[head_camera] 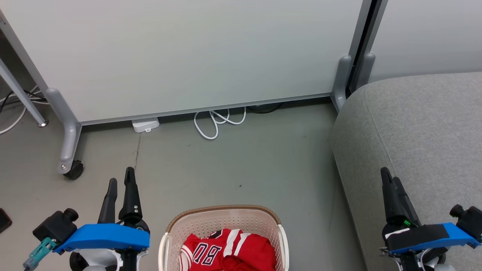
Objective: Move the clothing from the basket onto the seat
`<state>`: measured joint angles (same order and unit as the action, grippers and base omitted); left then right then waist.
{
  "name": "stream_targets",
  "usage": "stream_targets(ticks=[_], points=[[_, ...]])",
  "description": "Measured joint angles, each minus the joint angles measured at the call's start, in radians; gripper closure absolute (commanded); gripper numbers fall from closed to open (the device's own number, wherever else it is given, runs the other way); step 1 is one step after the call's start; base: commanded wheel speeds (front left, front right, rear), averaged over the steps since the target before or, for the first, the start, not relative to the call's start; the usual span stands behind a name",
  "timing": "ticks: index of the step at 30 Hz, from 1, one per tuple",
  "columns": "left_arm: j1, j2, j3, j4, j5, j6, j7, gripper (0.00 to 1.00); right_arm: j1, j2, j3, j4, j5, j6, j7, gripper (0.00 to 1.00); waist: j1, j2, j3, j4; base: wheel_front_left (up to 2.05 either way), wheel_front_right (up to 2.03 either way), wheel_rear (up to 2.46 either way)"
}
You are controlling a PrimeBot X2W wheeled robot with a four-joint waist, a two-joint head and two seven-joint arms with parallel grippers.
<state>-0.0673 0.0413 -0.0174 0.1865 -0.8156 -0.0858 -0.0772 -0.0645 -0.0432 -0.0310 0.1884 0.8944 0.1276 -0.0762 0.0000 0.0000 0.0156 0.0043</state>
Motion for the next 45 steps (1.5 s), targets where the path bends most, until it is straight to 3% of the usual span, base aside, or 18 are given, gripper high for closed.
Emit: stream_targets(ticks=[14,45], points=[[-0.009,0.004,-0.044,0.003,0.213,0.01,-0.045,0.0,-0.001,-0.001,0.021,0.0,-0.194,0.0,-0.044,0.0,0.0,0.0,0.002,0.002,0.0,0.0,0.0],[-0.023,0.012,-0.108,0.023,0.53,0.018,-0.12,0.0,-0.01,-0.002,0.058,0.016,-0.498,0.002,-0.12,0.0,0.0,0.0,0.007,0.004,0.0,0.0,0.0]])
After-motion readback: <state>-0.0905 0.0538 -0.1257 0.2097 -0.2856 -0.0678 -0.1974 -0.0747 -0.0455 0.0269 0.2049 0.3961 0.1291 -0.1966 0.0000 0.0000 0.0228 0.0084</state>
